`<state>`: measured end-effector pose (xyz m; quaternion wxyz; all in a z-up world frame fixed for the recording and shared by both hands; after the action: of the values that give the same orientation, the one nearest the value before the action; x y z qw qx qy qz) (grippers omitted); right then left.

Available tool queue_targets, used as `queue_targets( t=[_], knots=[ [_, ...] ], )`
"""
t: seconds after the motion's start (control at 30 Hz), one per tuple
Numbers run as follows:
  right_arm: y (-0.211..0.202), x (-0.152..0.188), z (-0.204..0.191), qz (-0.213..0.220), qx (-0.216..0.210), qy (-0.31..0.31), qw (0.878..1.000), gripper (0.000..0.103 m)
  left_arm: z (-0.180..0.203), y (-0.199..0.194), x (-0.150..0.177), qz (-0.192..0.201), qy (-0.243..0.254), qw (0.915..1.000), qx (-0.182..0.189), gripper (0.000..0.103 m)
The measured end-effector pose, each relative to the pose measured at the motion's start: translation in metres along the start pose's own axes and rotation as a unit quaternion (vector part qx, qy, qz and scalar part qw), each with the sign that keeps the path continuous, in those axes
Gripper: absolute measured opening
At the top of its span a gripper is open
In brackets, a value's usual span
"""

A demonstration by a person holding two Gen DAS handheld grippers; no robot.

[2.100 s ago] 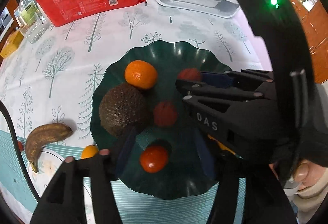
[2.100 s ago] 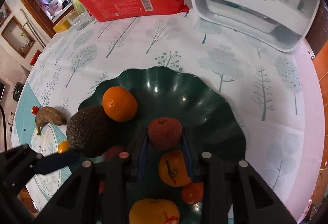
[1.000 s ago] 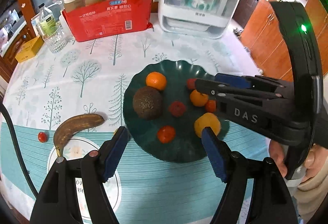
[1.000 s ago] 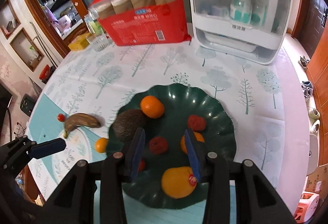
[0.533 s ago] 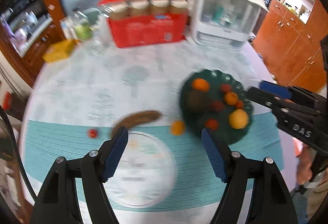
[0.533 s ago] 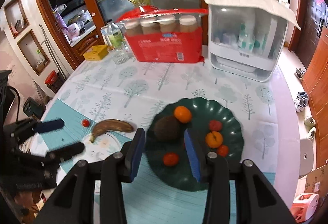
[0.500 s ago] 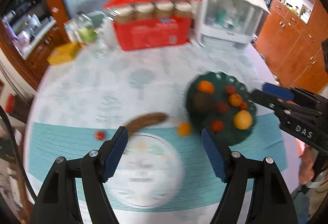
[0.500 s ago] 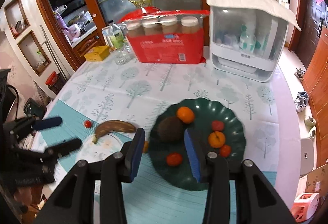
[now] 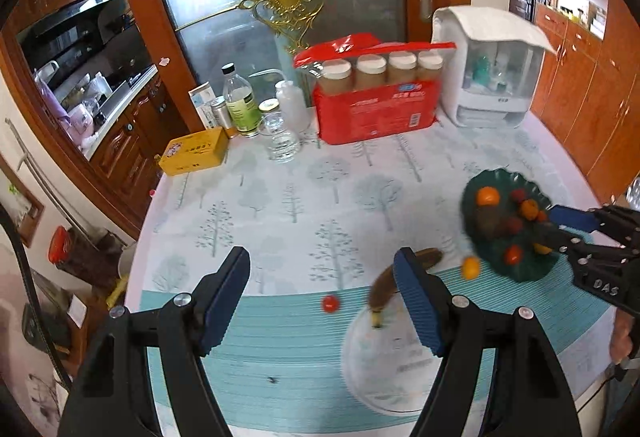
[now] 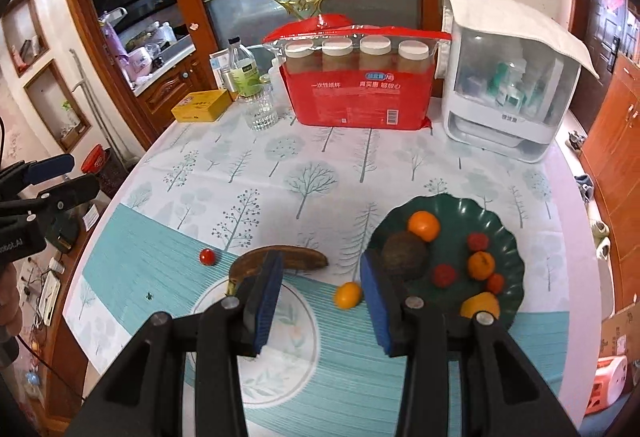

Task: Organize fruits
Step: 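Withdraw both open tools from the green plate toward the white plate, then grasp a small red tomato with the left tool while the right tool grasps a tangerine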

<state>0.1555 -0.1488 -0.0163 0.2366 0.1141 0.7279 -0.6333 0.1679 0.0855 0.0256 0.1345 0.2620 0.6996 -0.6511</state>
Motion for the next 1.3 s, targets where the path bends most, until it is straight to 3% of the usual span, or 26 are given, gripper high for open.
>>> queue_targets(
  t=[0.37,0.67,0.93,1.3],
  knots=[
    [0.057,0.019,-0.013,-0.036,0.032,0.076,0.996,0.04,-0.031,0.109,0.021,-0.085,-0.007,0.9954,0.043,0.073],
    [0.12,0.052,0.012,-0.07,0.038,0.189,0.979,0.04,-0.029,0.199,0.052,-0.149,-0.031,0.9852,0.079,0.073],
    [0.16,0.071,0.027,-0.081,0.039,0.254,0.963,0.04,-0.016,0.237,0.064,-0.158,-0.026,0.9836,0.082,0.072],
    [0.176,0.07,0.034,-0.055,0.071,0.261,0.961,0.04,-0.01,0.253,0.067,-0.158,-0.046,0.9814,0.1,0.069]
  ],
)
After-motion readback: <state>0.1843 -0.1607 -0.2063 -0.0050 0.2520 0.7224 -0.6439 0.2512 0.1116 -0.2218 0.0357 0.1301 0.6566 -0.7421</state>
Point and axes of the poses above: each gripper's, at about its wrist camera, not at the fingertips, and y roughly the way its jaws point, z to its right, x to its underside, the point moved 2 cm from there along y, roughly the way its jaws point, and after that the axes turned 7 degrees about -z, right-handed, at the moved point
